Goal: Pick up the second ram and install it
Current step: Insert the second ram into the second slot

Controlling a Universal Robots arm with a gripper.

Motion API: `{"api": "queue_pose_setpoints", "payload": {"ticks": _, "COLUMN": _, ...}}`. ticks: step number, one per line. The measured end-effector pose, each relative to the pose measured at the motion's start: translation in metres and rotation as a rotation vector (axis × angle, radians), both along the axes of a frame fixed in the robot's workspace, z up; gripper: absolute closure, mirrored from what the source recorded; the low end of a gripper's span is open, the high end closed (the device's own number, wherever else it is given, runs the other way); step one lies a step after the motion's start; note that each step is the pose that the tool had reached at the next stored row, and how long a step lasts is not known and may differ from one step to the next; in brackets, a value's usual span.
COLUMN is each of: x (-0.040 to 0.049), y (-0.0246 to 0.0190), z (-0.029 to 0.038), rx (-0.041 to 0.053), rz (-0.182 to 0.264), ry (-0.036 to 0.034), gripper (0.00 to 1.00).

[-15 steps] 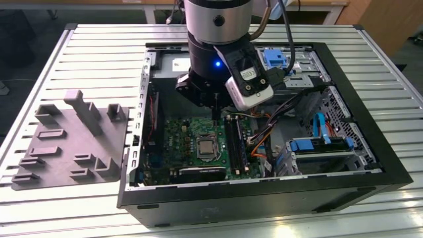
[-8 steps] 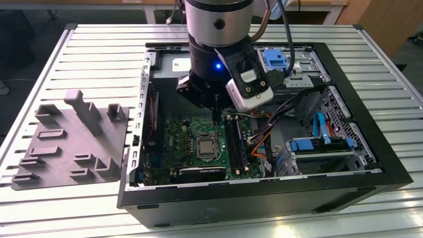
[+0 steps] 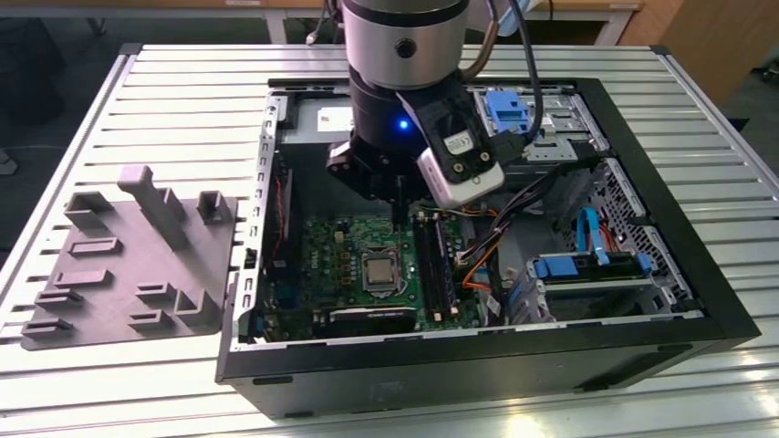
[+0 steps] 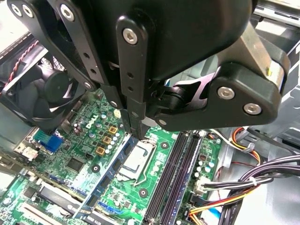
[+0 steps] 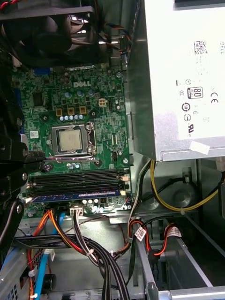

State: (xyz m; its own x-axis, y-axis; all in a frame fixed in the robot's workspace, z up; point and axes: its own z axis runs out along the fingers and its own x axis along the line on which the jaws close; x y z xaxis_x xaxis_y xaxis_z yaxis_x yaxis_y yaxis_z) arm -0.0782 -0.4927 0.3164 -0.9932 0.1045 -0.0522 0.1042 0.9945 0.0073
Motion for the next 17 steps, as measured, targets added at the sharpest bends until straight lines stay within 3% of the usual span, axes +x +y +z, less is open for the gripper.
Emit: {"api": "queue_pose_setpoints", "payload": {"ticks": 17, "x": 0.0041, "y": 0.0000, "z": -0.0047, "rx": -0.0001, "rz": 0.000, "ry": 0.0000, "gripper": 0.88}}
